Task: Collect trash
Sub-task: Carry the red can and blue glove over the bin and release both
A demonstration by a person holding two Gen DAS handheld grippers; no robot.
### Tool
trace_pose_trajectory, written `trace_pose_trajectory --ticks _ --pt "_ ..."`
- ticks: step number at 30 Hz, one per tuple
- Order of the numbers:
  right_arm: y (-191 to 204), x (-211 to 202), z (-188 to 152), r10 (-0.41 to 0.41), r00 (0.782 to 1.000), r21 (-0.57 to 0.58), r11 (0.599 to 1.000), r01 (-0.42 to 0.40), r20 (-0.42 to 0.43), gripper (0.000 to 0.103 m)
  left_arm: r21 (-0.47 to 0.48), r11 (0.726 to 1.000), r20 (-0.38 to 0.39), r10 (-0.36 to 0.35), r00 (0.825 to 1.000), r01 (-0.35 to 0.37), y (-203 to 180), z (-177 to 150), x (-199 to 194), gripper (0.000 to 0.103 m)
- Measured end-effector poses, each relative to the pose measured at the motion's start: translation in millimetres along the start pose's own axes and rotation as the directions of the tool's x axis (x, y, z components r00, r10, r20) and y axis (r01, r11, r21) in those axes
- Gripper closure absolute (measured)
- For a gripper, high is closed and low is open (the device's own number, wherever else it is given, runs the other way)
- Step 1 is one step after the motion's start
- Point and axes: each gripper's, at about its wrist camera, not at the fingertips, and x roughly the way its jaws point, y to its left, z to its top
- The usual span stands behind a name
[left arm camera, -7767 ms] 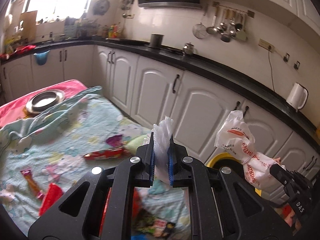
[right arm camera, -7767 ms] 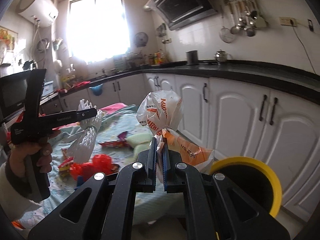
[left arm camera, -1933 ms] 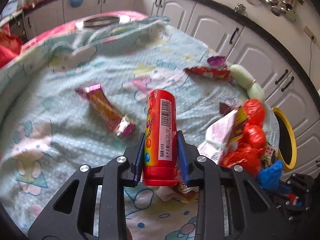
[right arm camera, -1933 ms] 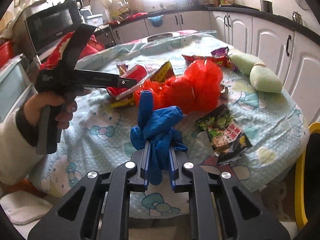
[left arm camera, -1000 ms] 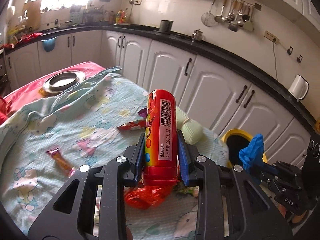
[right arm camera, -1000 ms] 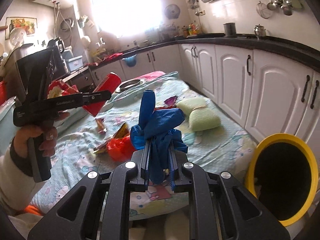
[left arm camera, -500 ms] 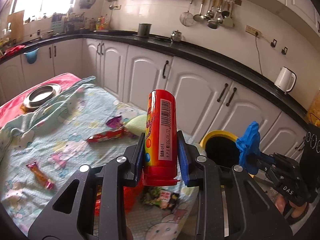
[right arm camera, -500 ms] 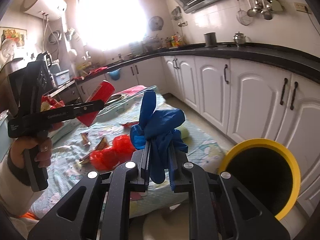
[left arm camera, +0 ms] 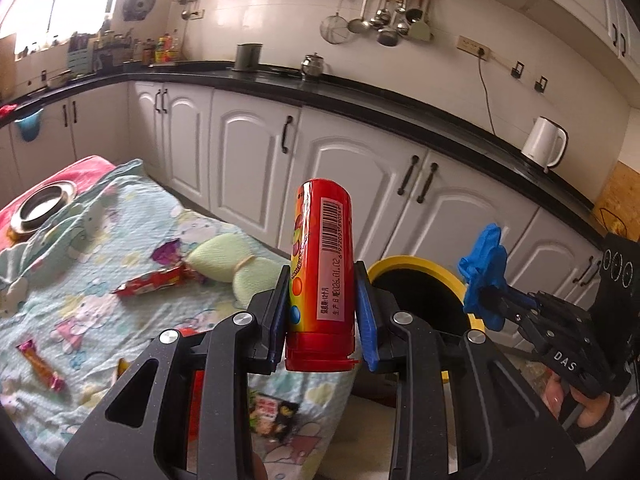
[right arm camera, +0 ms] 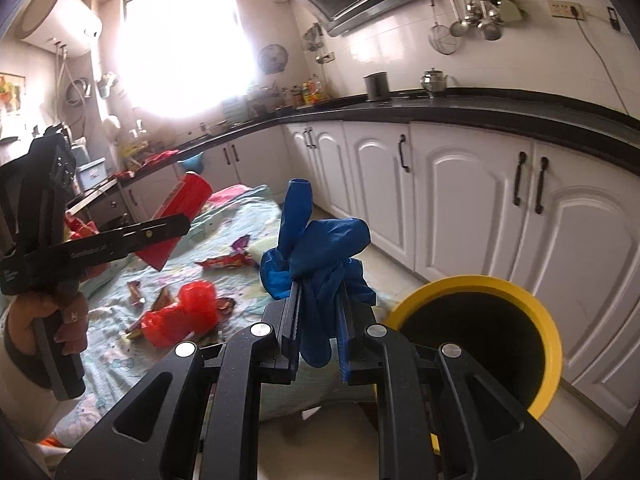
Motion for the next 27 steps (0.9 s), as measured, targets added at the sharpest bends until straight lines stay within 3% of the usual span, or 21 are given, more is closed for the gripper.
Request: trace_pose_trajectory --ticks 27 --pt "-97.1 -12.0 -23.5 -0.198 0.980 0.151 0.968 0.199 -0.023 0.089 0.082 0.988 -0.108 -0.124 0.986 0.134 -82.1 0.4 86.8 0.080"
